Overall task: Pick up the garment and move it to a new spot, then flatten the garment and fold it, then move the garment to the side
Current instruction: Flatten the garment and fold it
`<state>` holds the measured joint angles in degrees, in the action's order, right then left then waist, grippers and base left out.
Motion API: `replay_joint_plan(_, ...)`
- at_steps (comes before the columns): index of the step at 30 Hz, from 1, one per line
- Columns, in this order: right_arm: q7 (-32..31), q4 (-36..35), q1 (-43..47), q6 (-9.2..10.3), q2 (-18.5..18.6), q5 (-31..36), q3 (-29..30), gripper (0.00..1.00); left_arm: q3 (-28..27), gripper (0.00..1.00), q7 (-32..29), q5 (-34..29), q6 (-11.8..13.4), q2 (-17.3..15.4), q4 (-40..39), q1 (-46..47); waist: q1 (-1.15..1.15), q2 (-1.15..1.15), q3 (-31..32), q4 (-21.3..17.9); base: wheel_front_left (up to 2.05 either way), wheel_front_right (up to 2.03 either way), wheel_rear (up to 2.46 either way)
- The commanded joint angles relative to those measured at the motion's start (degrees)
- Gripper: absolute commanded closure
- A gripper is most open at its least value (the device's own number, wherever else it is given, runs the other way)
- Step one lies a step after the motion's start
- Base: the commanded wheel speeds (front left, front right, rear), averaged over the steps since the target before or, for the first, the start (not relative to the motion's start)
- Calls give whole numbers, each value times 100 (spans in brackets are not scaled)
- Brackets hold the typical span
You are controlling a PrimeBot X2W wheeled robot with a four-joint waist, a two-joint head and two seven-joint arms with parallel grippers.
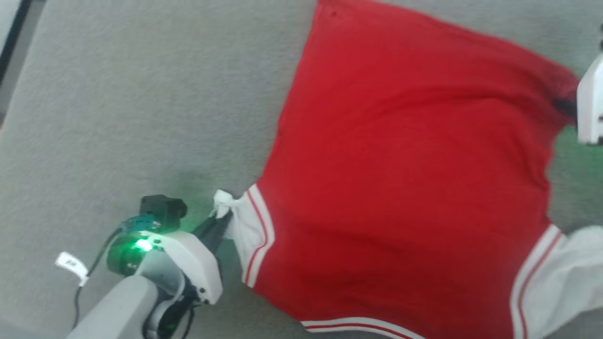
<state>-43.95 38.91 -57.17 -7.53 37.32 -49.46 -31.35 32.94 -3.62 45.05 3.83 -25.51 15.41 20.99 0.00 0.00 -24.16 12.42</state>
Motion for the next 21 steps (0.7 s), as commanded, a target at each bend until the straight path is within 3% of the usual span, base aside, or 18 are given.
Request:
replay_joint_plan(1, -39, -167, 320, 8, 83, -148, -39, 100, -58, 100, -86, 11, 138, -54, 132, -56, 0, 0, 237, -328, 0, 0, 0)
replay_joint_plan(9, 68, -1667, 1755, 8, 454, -724, 184, 100, -228, 100, -113, 134, 243, -335, -126, -290, 0, 0, 460, -894, 0, 0, 0)
replay_joint_plan(14, 143, -2142, 2664, 8, 502, -800, 528, 100, -258, 100, -160, 172, 275, -422, -216, -336, 0, 0, 500, -1015, 0, 0, 0)
replay_joint_plan(17, 231, -2274, 3352, 9, 384, -724, 819, 100, -258, 100, -167, 182, 281, -456, -250, -339, 0, 0, 517, -1043, 0, 0, 0)
replay_joint_plan(21, 385, -2019, 4131, 13, -57, -601, 1186, 100, -261, 100, -148, 201, 278, -459, -241, -362, 0, 0, 534, -1064, 0, 0, 0)
